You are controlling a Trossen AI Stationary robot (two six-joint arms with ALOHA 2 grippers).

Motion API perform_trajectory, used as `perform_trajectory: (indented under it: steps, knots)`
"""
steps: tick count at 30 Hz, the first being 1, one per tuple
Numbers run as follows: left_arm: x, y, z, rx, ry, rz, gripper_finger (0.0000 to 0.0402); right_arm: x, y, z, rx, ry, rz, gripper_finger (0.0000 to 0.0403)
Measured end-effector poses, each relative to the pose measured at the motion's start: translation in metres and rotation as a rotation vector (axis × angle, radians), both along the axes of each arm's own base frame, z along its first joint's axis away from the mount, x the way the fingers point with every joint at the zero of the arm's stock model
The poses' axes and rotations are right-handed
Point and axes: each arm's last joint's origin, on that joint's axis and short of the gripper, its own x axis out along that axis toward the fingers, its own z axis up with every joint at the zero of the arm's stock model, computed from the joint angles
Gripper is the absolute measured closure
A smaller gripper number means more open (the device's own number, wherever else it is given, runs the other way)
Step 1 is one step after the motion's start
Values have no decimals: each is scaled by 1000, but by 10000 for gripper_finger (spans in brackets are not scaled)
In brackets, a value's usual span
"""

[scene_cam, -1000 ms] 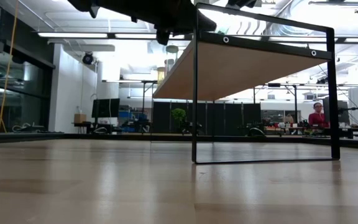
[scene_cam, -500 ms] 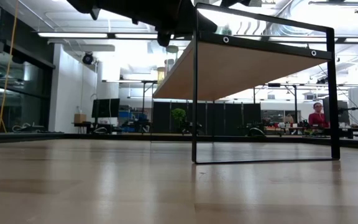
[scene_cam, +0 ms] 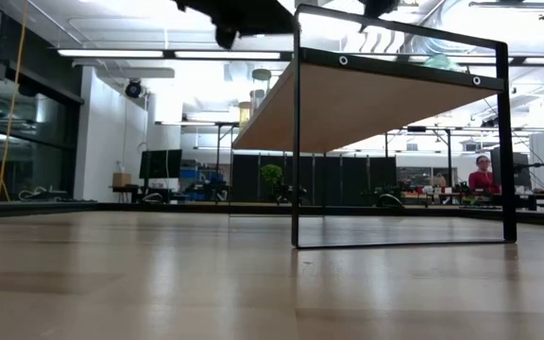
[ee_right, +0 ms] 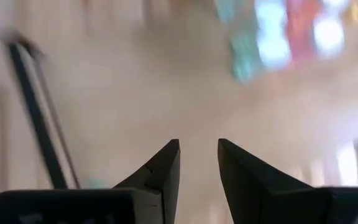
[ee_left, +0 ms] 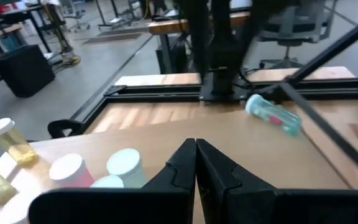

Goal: Pick and place medicine bottles onto shelf by color
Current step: Put the blue pill bottle on the shelf aligned with the other blue pill bottles

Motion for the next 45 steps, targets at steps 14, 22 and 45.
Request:
perform_trajectory:
  steps: [14,22,45]
  knots:
    - [-48,-6,18,-15,-152,-32,401,-104,-1,-11,160,-90,-299,302]
    - [-53,-8,21,-31,-172,-39,401,-140,13,-37,381,-337,-287,302]
    - [-53,-8,17,-36,-136,-37,401,-159,16,-99,352,-352,-364,157]
